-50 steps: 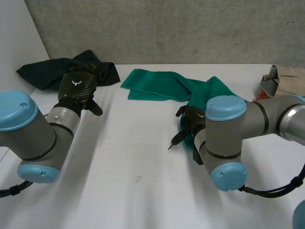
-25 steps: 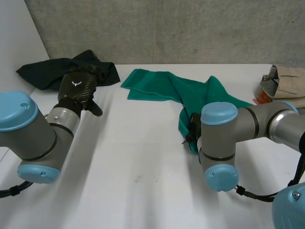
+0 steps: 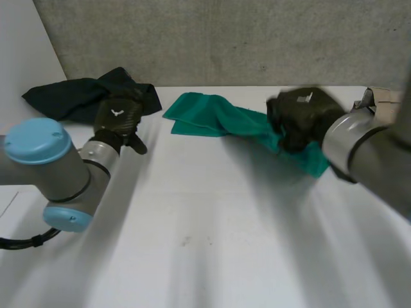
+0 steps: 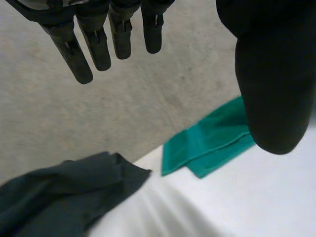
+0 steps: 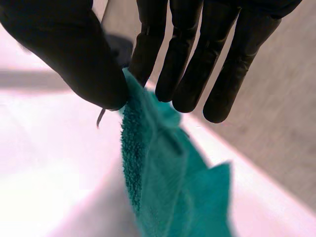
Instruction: Fold the laundry.
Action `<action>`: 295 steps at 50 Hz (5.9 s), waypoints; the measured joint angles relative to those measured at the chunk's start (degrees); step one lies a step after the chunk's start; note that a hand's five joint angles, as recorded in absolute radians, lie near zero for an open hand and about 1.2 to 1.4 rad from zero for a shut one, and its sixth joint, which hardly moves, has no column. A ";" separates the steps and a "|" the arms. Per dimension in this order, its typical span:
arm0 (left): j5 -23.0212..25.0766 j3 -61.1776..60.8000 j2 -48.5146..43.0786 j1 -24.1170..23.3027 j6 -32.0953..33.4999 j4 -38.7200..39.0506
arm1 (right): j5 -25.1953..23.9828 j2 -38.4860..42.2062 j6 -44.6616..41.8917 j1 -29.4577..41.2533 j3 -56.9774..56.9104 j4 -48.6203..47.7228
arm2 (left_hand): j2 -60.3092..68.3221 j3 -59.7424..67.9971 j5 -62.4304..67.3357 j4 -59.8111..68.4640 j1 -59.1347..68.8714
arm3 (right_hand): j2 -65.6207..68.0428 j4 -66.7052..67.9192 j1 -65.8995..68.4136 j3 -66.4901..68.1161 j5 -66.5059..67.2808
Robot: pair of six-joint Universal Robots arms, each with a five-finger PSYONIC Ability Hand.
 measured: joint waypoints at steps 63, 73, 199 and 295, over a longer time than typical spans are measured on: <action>-4.39 1.97 -2.81 -3.44 -4.78 -1.64 | 0.35 4.49 1.24 11.47 31.12 -20.89 | 10.88 10.60 11.90 11.34 11.56 | -54.53 -54.54 -45.54 -55.39 -53.06; -4.30 -0.29 -1.41 -2.94 -4.71 -1.59 | 12.79 8.84 -13.08 14.36 34.51 -33.87 | 10.77 10.49 11.76 11.26 11.54 | -12.80 -15.64 -11.53 -15.83 -17.54; -5.45 -8.14 8.31 -6.35 27.44 4.25 | -17.16 7.93 -20.70 -16.04 14.70 -28.53 | 55.08 54.48 52.55 55.45 53.92 | 0.60 0.05 -1.19 0.13 -0.79; -6.39 -12.67 9.69 -2.96 18.48 -16.84 | -1.80 -0.62 -19.92 -19.36 22.01 -15.45 | 54.79 54.23 51.68 55.18 52.54 | 0.65 0.00 0.01 0.17 -0.32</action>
